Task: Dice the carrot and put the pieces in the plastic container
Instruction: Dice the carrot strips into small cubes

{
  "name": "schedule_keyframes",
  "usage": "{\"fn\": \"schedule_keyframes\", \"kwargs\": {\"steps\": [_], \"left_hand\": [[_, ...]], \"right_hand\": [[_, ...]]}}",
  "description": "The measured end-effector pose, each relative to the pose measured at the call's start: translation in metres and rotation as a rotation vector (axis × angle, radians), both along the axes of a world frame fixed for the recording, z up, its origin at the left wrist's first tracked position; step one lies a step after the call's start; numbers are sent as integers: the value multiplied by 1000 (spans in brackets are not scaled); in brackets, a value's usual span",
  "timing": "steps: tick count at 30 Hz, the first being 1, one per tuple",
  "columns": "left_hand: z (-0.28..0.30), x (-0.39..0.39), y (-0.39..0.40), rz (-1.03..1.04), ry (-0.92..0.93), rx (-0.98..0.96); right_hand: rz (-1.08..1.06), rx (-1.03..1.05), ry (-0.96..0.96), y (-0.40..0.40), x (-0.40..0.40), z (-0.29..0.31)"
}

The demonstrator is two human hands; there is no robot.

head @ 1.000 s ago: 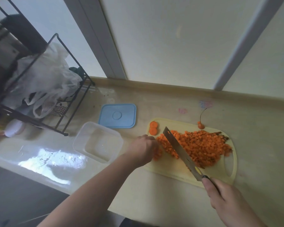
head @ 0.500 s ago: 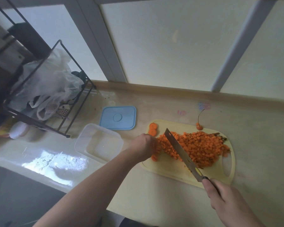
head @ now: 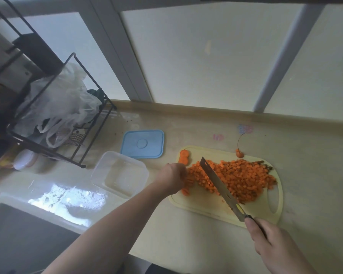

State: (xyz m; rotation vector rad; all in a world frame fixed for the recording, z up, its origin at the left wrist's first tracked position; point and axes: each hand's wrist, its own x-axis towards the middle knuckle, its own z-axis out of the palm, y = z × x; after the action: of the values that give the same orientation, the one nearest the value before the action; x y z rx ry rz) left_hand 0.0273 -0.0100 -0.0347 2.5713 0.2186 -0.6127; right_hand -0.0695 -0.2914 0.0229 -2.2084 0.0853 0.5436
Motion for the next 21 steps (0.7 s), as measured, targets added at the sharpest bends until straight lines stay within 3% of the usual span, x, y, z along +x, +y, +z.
{"fn": "schedule_keyframes", "kwargs": {"steps": [11,16,21], "left_hand": [[5,-5,3,12,63,-48],[12,-10,10,-138,11,-1],[9,-14,24,-507,-177,-8]], "right_hand": [[20,-18,3,-2,-5,-1],[21,-15,21,0,-5,-4],[15,-36,30,-3,-6,-14]]}}
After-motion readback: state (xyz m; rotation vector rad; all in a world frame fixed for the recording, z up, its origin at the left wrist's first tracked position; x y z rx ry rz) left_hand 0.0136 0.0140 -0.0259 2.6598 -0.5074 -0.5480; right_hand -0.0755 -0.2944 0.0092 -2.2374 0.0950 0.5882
